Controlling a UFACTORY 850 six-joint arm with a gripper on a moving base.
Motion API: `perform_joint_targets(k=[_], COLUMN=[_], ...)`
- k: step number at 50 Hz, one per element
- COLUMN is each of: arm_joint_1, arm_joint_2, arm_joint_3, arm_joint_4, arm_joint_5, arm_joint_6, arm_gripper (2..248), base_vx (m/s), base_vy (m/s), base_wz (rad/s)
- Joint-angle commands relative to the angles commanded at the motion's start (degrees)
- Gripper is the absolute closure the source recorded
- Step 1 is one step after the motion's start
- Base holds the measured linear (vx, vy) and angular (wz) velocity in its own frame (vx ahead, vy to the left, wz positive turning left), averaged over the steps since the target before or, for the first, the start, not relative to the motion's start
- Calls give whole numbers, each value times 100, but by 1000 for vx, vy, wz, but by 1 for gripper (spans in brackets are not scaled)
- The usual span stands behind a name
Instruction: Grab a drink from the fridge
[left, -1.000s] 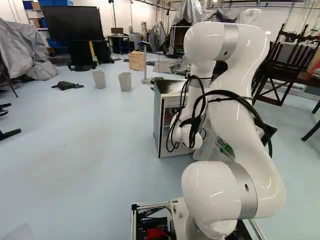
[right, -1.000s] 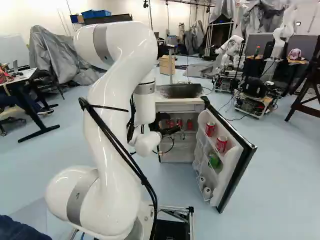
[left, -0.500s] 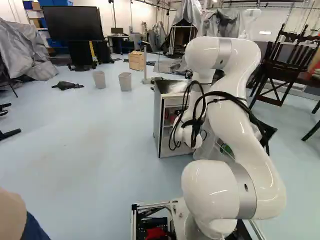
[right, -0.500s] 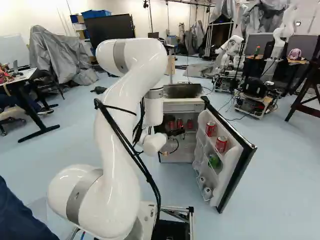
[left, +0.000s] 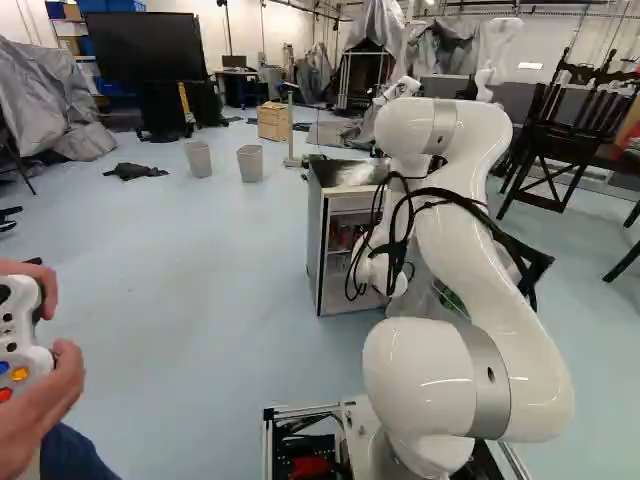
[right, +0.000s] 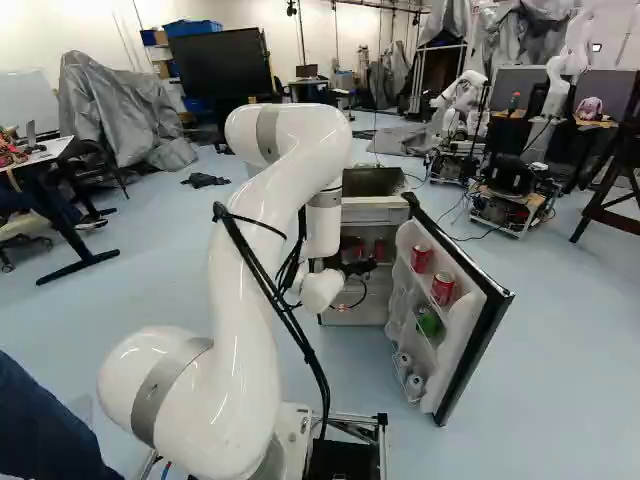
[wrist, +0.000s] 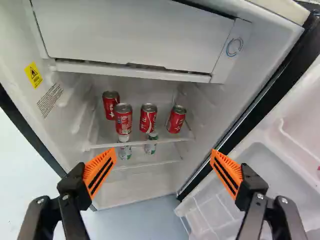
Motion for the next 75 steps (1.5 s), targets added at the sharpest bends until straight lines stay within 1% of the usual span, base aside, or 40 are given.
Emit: perform_joint_targets(k=[16, 35, 75], arm_joint_1=[-219, -422, -686], arm_joint_2=[-428, -930, -1918], arm_joint_3=[-423, -939, -1974], arm_joint_4=[-509, -1172, -2940], arm_joint_5=[0, 0, 0], arm_joint_6=[0, 0, 0], arm_gripper=[3, 3, 3], base_vx=[0, 0, 0], base_vy=[0, 0, 0], base_wz=[0, 0, 0])
